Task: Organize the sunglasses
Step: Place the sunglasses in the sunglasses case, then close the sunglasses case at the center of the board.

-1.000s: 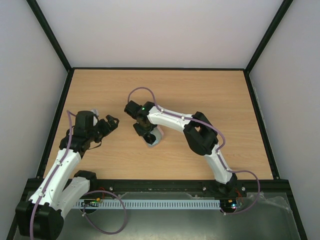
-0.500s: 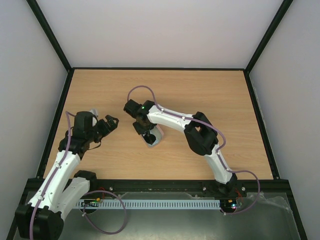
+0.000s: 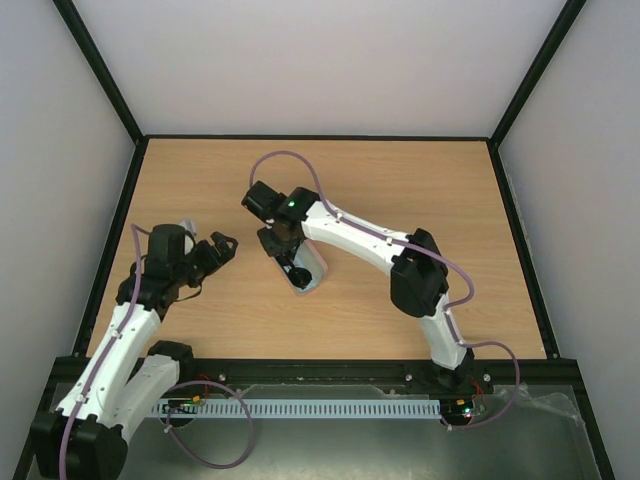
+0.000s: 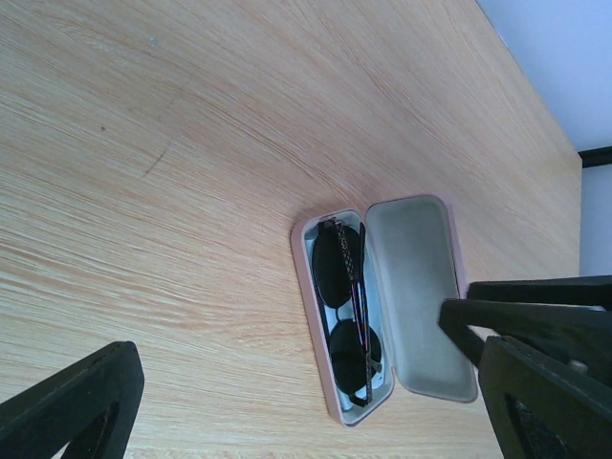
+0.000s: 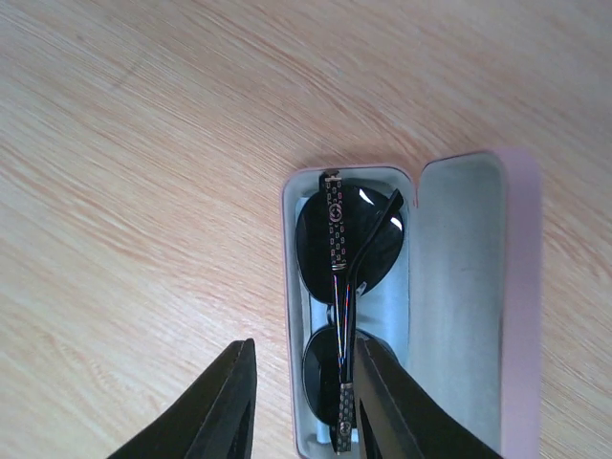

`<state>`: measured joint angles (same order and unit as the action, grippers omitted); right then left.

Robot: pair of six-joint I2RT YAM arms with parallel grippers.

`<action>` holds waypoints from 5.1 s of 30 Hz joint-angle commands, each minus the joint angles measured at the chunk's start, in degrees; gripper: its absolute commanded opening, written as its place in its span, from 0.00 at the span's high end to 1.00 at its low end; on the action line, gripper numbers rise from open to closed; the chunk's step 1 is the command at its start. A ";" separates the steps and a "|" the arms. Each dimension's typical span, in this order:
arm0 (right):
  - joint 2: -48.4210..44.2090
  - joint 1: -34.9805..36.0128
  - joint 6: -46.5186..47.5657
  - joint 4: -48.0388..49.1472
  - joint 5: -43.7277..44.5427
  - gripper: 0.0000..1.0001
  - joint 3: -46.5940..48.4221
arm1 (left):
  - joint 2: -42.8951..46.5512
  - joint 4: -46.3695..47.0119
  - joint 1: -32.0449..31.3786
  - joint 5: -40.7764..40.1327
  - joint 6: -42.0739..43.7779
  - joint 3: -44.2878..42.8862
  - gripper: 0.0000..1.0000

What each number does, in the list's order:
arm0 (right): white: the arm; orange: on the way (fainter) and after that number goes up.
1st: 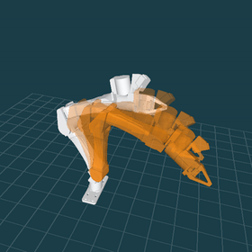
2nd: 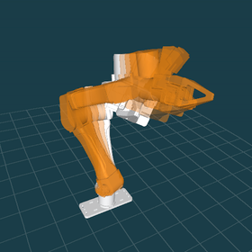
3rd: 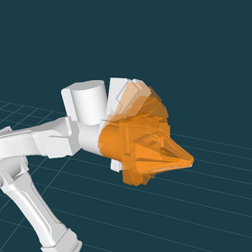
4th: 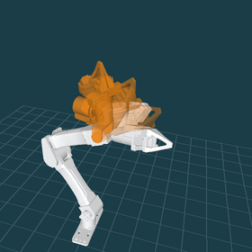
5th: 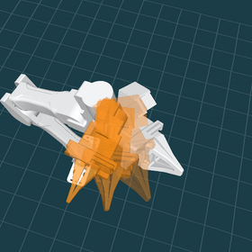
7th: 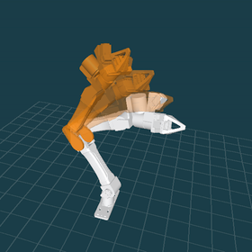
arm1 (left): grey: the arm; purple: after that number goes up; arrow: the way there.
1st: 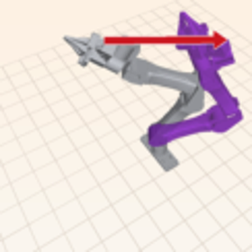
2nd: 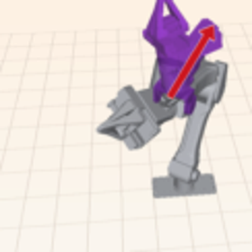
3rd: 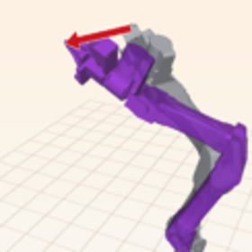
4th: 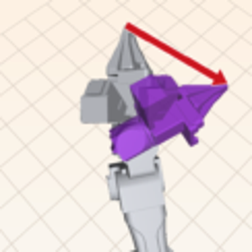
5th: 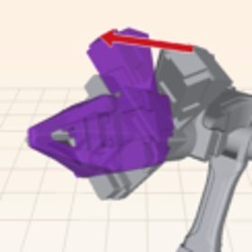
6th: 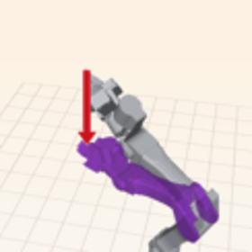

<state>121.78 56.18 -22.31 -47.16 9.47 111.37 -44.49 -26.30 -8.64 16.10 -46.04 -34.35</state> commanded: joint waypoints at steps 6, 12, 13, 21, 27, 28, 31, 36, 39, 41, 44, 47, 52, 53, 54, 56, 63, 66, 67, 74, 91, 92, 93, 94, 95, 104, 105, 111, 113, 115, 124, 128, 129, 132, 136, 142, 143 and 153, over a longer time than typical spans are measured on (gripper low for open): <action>-6.84 0.48 -2.76 -4.97 -0.21 0.53 2.09 | 2.15 -2.85 0.47 1.39 1.47 -0.45 0.01; -9.39 0.42 -4.41 -5.61 -0.24 0.37 1.12 | 2.59 -3.69 0.47 2.41 1.97 -0.70 0.01; -10.00 0.43 -4.68 -5.66 -0.27 0.34 0.91 | 2.71 -3.92 0.47 2.53 2.12 -0.71 0.01; -13.27 0.42 -6.68 -5.49 -0.83 0.18 -0.94 | 4.13 -6.14 0.47 4.52 3.06 -0.34 0.01; -16.53 0.44 -8.69 -4.15 -1.68 0.01 -4.39 | 4.46 -8.48 0.46 5.81 4.29 -1.15 0.01; -17.36 0.48 -8.98 -3.65 -1.95 0.01 -5.34 | 4.62 -8.93 0.47 5.94 4.48 -1.36 0.01; -20.01 0.44 -9.95 -1.93 -2.90 0.01 -8.72 | 5.44 -10.06 0.46 5.88 4.97 -1.58 0.01; -27.32 0.42 -12.00 5.25 -7.36 0.01 -18.03 | 6.49 -11.08 0.47 5.81 4.87 -0.87 0.01; -31.01 0.10 -12.58 7.05 -8.09 0.01 -22.36 | 6.84 -11.60 0.47 5.57 4.78 -0.93 0.01; -33.79 0.00 -12.66 7.14 -7.96 0.01 -24.95 | 6.58 -11.71 0.46 5.41 4.65 -1.04 0.01; -37.59 -0.68 -12.95 7.88 -7.72 0.01 -29.16 | 5.81 -11.16 0.46 5.50 4.39 -0.83 0.01; -40.86 -1.95 -13.70 8.49 -7.59 0.01 -33.09 | 4.45 -10.57 0.47 5.33 4.46 -1.07 0.01; -46.04 -4.96 -13.82 12.45 -9.34 0.01 -39.90 | 1.18 -9.57 0.47 4.83 4.98 -2.38 0.01; -46.74 -5.98 -13.82 13.29 -10.26 0.01 -40.95 | 0.44 -9.22 0.47 4.66 5.07 -2.62 0.01; -47.25 -7.06 -13.88 13.82 -10.90 0.01 -41.66 | -0.33 -8.80 0.47 4.58 5.07 -2.84 0.01; -47.68 -9.43 -13.07 14.60 -11.85 0.01 -42.82 | -2.17 -8.34 0.47 4.03 5.38 -3.74 0.01; -44.17 -16.78 -10.29 16.58 -16.61 0.04 -42.55 | -4.95 -5.87 0.47 3.77 4.78 -5.18 0.01; -41.45 -17.34 -8.93 16.31 -16.60 0.11 -40.46 | -5.66 -4.30 0.47 4.53 4.21 -4.31 0.01; -40.58 -17.34 -8.64 16.37 -16.55 0.14 -39.92 | -5.87 -3.94 0.47 4.75 4.21 -4.15 0.01; -34.72 -17.41 -7.26 17.39 -17.61 0.30 -36.55 | -5.86 -4.44 0.47 4.64 5.10 -3.64 0.01; -19.70 -17.39 -5.37 19.93 -21.30 0.78 -30.89 | -5.74 -2.55 0.47 6.13 5.09 -1.48 0.01; -19.25 -17.36 -5.45 20.28 -21.94 0.78 -30.95 | -5.78 -2.47 0.47 6.24 5.10 -1.31 0.01; -18.75 -17.27 -5.54 20.54 -22.56 0.78 -31.12 | -5.78 -2.30 0.47 6.28 5.05 -1.21 0.01; -18.34 -17.25 -5.55 20.97 -23.31 0.78 -31.24 | -5.74 -2.22 0.47 6.27 5.07 -1.20 0.01; -18.04 -17.08 -5.68 21.34 -23.81 0.78 -31.38 | -5.75 -2.18 0.47 6.34 5.04 -1.15 0.01; -15.16 -14.06 -5.59 21.58 -24.29 0.78 -31.31 | -6.04 -1.48 0.47 6.44 5.00 -0.28 0.01; -14.92 -13.67 -5.64 21.50 -24.14 0.78 -31.24 | -6.05 -1.39 0.47 6.48 5.03 -0.28 0.01; -12.96 -10.45 -5.22 20.34 -21.57 0.80 -30.21 | -6.19 -1.05 0.47 6.57 5.02 0.11 0.01; -12.36 -9.52 -5.12 20.04 -20.74 0.81 -29.84 | -6.30 -1.07 0.47 6.66 5.07 0.08 0.01; -11.76 -8.75 -5.12 19.70 -20.18 0.81 -29.55 | -6.11 -1.07 0.48 6.66 5.13 0.07 0.01; -10.27 -7.00 -5.03 19.21 -19.67 0.81 -28.91 | -5.74 -1.10 0.47 6.62 5.16 0.53 0.01; -9.97 -6.88 -5.03 18.97 -19.58 0.81 -28.65 | -5.63 -1.21 0.48 6.65 5.16 0.55 0.01; -9.90 -6.89 -5.11 18.88 -19.51 0.81 -28.53 | -5.64 -1.27 0.47 6.66 5.16 0.57 0.01; -10.59 -6.84 -5.30 18.80 -19.21 0.81 -28.69 | -5.58 -1.43 0.47 6.66 5.25 0.45 0.01; -12.34 -6.83 -5.49 18.60 -18.56 0.81 -29.70 | -5.35 -1.32 0.47 6.74 5.16 0.67 0.01; -16.78 -6.87 -6.99 20.21 -17.79 0.78 -34.40 | -5.12 -1.46 0.47 7.08 5.05 0.62 0.01; -17.73 -6.85 -7.31 20.50 -17.58 0.76 -35.55 | -4.92 -1.54 0.47 7.08 5.03 0.60 0.01; -29.40 -6.81 -9.67 21.64 -14.35 0.63 -46.00 | -4.85 -0.83 0.51 8.38 5.24 2.02 0.01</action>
<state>97.03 49.10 -30.50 -24.93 -6.98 68.84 -49.43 -27.31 -8.54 23.35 -41.52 -33.12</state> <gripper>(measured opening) 0.361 0.988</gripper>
